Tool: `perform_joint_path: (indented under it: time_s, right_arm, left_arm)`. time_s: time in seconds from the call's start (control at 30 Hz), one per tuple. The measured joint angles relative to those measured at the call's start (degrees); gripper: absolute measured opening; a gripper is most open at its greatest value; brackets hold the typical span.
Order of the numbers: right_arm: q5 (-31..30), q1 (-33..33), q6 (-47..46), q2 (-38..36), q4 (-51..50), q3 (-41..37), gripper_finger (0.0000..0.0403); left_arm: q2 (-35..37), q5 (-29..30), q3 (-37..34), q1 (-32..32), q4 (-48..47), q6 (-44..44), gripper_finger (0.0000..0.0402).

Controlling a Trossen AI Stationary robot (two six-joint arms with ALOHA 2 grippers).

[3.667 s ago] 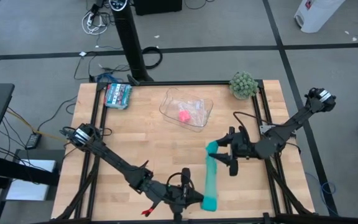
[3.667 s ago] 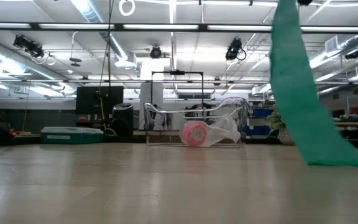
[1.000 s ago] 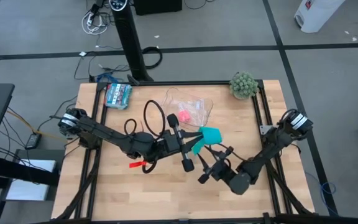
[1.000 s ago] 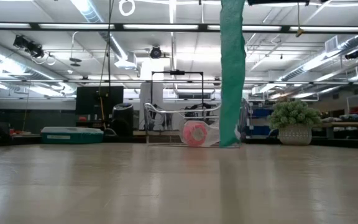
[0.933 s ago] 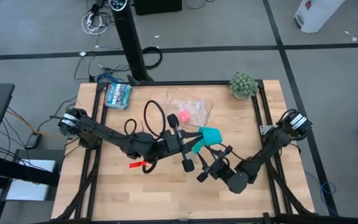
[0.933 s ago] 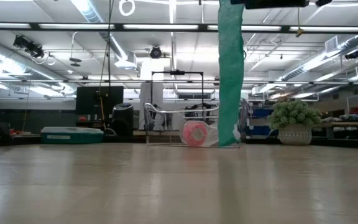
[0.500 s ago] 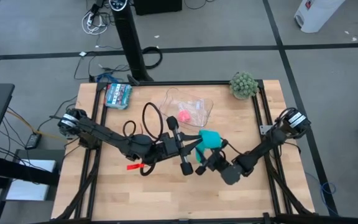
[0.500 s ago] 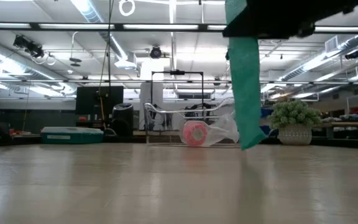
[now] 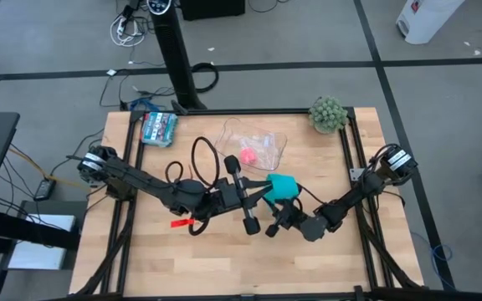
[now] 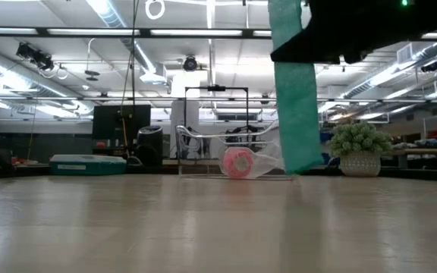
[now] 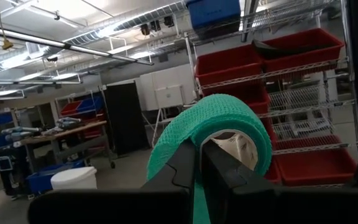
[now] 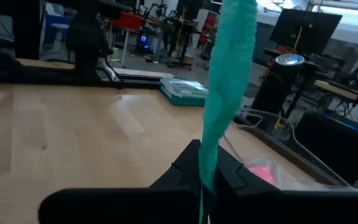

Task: Roll bandage
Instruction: Roll the blue bandage

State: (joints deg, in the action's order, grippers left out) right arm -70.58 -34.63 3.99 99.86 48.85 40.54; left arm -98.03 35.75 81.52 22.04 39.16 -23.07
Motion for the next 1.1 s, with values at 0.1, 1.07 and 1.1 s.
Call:
perform_joint_path:
  time_s: [0.1, 1.07, 1.1]
  right_arm:
    - [0.34, -0.54, -3.04, -1.84, -0.15, -3.51, 0.0002]
    - [15.23, -6.57, -22.46, -14.74, 1.01, -20.57, 0.0]
    - [15.72, -7.5, -21.57, -14.74, 1.08, -19.9, 0.0]
  left_arm:
    - [0.16, 0.24, 0.0, 0.73, 0.29, -1.79, 0.0024]
    - [0.78, 3.31, -0.07, 1.64, -3.13, -20.13, 0.0024]
    - [0.78, 3.44, -0.09, 1.64, -3.14, -21.43, 0.0024]
